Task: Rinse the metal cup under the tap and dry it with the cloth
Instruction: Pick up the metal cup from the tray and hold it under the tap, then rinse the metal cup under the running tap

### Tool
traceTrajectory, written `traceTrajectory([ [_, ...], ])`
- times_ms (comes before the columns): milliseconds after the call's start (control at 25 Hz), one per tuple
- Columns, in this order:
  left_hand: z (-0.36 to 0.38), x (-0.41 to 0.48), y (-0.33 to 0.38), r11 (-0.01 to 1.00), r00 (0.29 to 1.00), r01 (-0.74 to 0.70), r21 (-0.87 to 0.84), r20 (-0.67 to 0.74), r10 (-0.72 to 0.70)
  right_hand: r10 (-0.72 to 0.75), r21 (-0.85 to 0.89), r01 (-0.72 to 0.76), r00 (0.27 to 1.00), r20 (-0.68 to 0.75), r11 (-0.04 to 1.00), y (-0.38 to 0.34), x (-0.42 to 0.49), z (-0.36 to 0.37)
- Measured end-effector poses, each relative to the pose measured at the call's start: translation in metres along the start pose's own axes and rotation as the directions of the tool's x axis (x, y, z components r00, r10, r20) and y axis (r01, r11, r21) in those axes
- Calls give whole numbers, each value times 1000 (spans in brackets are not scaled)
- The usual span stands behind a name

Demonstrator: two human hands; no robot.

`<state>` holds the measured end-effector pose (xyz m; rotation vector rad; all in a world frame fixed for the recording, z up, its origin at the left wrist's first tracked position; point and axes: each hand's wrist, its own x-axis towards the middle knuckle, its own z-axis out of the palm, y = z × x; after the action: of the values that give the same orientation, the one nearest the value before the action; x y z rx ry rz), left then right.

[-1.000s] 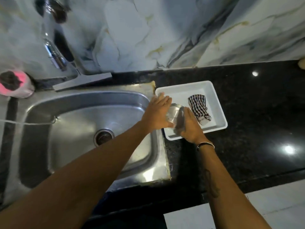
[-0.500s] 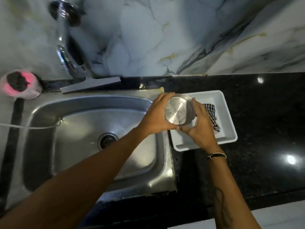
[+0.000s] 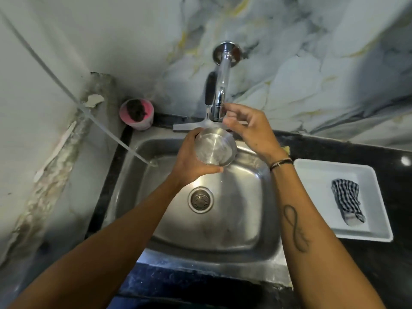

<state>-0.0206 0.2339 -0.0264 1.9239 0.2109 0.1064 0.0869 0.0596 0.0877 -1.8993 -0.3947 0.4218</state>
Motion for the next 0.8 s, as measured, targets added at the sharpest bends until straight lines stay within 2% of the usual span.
traceTrajectory([
  [280,4,15,1,996,999,-41,-84,-3,41,21,64,-19,999,-31,998,-15,25,8],
  [440,3,18,-3,995,998,-59,-86,-23,57,65,-12,-70,967,-247,997,-21,25,26],
  [600,-5,20,-12,994,986,-113,-12,-128,111,38,-101,-90,902,-429,991,-19,20,44],
  [800,-14,33,2,993,973,-120,-17,-201,114,66,-80,-111,899,-432,991,-23,18,45],
])
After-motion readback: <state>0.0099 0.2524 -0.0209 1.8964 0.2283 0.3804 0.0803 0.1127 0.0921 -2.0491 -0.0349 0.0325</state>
